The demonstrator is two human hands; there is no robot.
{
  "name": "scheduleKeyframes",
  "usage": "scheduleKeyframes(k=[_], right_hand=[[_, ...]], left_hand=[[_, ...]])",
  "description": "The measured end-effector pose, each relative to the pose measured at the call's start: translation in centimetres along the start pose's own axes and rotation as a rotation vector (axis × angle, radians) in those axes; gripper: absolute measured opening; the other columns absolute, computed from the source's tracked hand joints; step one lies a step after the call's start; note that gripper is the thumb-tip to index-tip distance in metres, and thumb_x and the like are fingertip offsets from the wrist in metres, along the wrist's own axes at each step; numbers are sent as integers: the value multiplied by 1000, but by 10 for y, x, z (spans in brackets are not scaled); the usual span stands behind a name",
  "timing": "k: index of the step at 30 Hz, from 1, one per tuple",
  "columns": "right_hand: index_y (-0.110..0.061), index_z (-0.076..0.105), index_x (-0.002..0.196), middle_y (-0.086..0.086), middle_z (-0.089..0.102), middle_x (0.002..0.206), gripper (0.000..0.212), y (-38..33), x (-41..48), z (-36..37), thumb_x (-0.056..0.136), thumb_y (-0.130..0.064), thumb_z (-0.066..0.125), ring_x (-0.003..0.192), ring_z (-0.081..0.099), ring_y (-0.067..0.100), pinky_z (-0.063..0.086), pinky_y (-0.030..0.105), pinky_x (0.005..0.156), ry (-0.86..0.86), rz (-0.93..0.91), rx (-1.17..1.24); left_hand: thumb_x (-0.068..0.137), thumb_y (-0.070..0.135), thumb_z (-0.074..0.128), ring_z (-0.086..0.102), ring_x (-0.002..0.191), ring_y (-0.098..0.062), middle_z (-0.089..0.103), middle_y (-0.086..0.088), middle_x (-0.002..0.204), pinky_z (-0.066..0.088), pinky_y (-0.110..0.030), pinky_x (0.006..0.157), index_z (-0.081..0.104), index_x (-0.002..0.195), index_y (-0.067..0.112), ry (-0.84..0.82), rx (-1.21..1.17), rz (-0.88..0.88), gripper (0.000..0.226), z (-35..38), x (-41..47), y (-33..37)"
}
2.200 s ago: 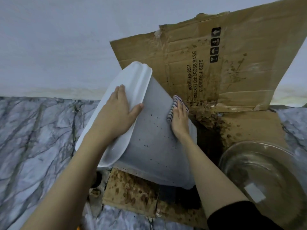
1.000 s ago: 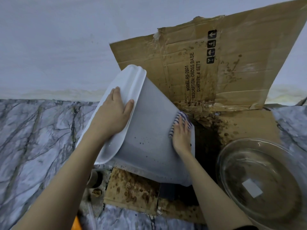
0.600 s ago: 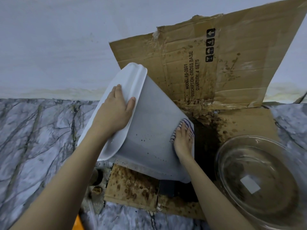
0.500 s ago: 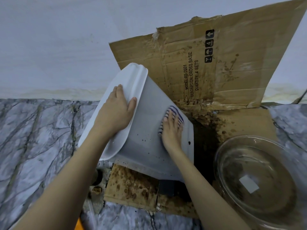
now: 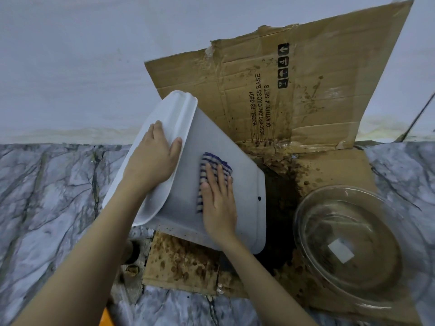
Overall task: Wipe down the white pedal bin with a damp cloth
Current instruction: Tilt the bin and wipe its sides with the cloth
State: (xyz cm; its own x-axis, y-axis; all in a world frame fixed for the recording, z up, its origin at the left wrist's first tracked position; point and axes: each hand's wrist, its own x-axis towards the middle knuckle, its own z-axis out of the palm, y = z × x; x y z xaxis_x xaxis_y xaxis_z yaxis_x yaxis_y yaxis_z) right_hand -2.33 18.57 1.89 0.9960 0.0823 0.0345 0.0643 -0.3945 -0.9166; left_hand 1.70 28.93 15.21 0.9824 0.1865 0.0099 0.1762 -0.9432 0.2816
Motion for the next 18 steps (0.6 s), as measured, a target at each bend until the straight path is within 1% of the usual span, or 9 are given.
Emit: scheduleKeyframes(k=[3,4,6,8,10,14,16,17,18], right_hand=[[-39,-2,146,-9,-8,159,49,46,10,-9,100,-43,13,146,-11,15,-6,33,118,-14,163,-57],[-33,0,148,-5,-7,159,49,62,12,-13,101,-39,14,146,-10,15,-7,33,119,-7,207,-72],[-26,1,149,-1,-4,160,50,90,11,-18,102,-34,13,146,-7,14,-8,35,119,3,306,-80],[-26,3,150,-1,-2,160,50,108,6,-23,102,-36,12,147,-5,15,-6,35,119,19,429,-36],[-26,4,150,-1,1,160,51,118,0,-24,101,-38,11,147,-2,15,-5,34,119,51,510,-9],[-30,1,150,-2,-1,160,52,109,-5,-15,100,-43,8,147,-3,21,-5,39,117,86,632,-9],[-29,-3,150,-1,-4,160,53,94,-5,-7,99,-43,6,147,-5,24,-6,40,116,73,634,-57],[-28,-5,150,0,-6,160,54,85,-5,-1,99,-43,3,147,-6,26,-7,40,116,63,604,-102],[-27,-8,150,1,-7,160,57,74,-6,6,96,-46,-5,146,-7,28,-7,40,116,62,556,-153]], left_hand=[[99,36,33,23,141,-34,18,-18,156,21,-42,112,11,148,1,5,2,-5,64,0,0,-3],[99,36,33,23,141,-34,18,-18,156,21,-43,112,12,148,1,6,1,-4,64,0,0,-3],[99,36,33,24,141,-34,19,-18,155,22,-42,111,12,148,1,8,2,-1,64,-1,1,-3],[99,36,33,25,140,-34,19,-17,155,23,-42,110,12,148,1,9,1,-4,63,-1,1,-3],[99,36,33,24,141,-34,19,-17,155,23,-42,110,12,148,1,10,-1,-4,63,-1,1,-3],[99,36,33,24,141,-33,18,-17,156,23,-42,111,11,148,2,10,3,-6,64,-1,1,-5],[99,36,33,25,141,-33,19,-17,156,24,-42,110,12,148,1,12,2,-4,63,-1,1,-7],[99,36,33,25,141,-34,19,-17,156,24,-42,110,12,148,1,12,1,-3,63,-2,1,-8],[99,36,33,25,140,-34,19,-17,156,24,-42,110,12,148,1,12,1,-4,63,-2,1,-10]])
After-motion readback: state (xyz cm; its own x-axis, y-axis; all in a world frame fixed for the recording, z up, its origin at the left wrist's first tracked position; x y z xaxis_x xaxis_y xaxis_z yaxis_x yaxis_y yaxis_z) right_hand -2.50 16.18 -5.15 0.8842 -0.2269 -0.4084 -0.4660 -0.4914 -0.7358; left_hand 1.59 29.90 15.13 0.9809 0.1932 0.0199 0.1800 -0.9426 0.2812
